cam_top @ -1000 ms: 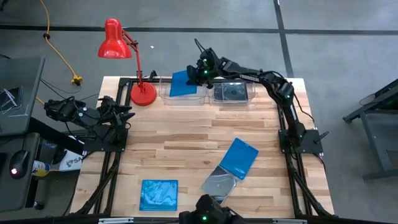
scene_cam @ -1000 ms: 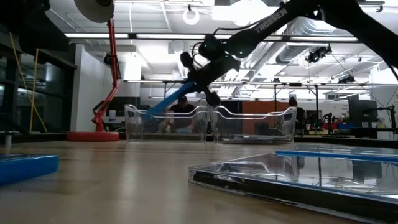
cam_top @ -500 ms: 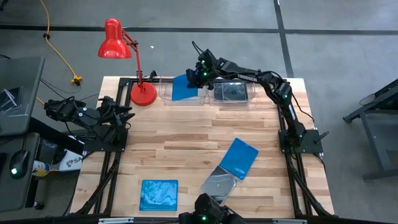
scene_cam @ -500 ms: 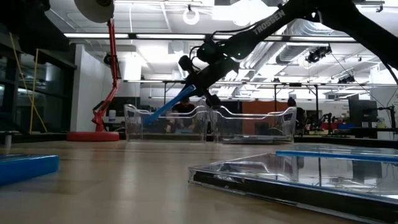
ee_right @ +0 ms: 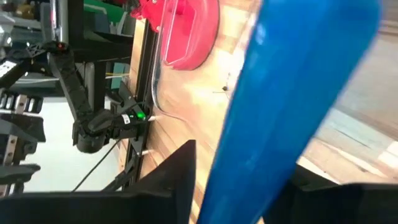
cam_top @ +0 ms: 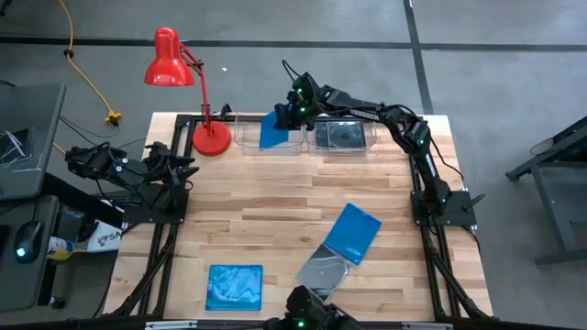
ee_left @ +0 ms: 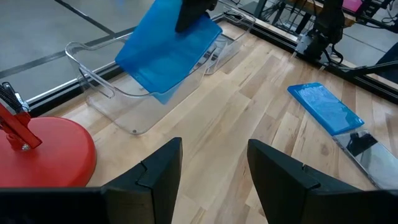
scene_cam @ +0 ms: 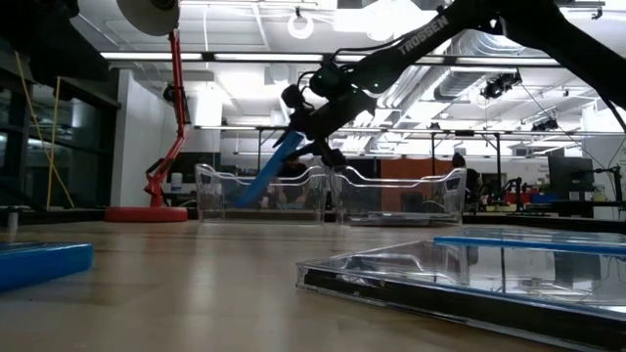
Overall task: Pick & place jewel cases by type
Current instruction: Put the top left blue cd case into the left transparent bin, then put the left blue cd case into the left transparent bin
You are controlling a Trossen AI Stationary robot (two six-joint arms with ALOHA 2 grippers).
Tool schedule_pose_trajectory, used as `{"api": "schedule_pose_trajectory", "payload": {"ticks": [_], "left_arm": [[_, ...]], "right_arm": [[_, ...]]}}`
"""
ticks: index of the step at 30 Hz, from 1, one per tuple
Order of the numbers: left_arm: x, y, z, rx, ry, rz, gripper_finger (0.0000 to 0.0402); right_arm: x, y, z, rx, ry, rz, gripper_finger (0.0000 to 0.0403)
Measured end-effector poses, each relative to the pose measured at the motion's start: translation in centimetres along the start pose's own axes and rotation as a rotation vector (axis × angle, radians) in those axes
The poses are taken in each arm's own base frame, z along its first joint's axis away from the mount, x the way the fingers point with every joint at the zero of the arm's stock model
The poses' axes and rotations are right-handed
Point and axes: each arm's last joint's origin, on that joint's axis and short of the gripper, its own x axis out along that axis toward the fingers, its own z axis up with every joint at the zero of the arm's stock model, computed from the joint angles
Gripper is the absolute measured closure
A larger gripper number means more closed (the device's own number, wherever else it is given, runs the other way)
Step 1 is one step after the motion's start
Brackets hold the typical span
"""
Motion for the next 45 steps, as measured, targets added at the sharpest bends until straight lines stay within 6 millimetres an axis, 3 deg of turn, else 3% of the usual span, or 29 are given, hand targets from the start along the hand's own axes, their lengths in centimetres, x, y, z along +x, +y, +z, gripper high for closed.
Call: {"api": "schedule_pose_trajectory", "payload": {"ticks": [12,22,28,38,45], "left_arm": [[0.0,0.0,0.0,-0.001,0.0,-0.001,0.022],[0.0,0.0,0.0,0.0,0.005,-0.006,0.022],[0.0,0.0,0.0,-0.001,0.005,-0.006,0.022],[0.0,0.0,0.0,-0.001,0.006,-0.008,0.022],[0.0,0.0,0.0,-0.002,0.006,-0.009,0.022]], "right_arm": [[-0.6,-0.3,0.5,-0.006,0.061,0.061,0.019],[-1.7,-1.1,1.5,0.077,0.079,0.085,0.0182],[-3.1,-0.6,2.1,0.084,0.063,0.112,0.0182],[-8.1,1.7,2.7,0.039,-0.003,0.139,0.0182],[-13.1,5.8,1.7,-0.116,-0.111,0.181,0.0183]]}}
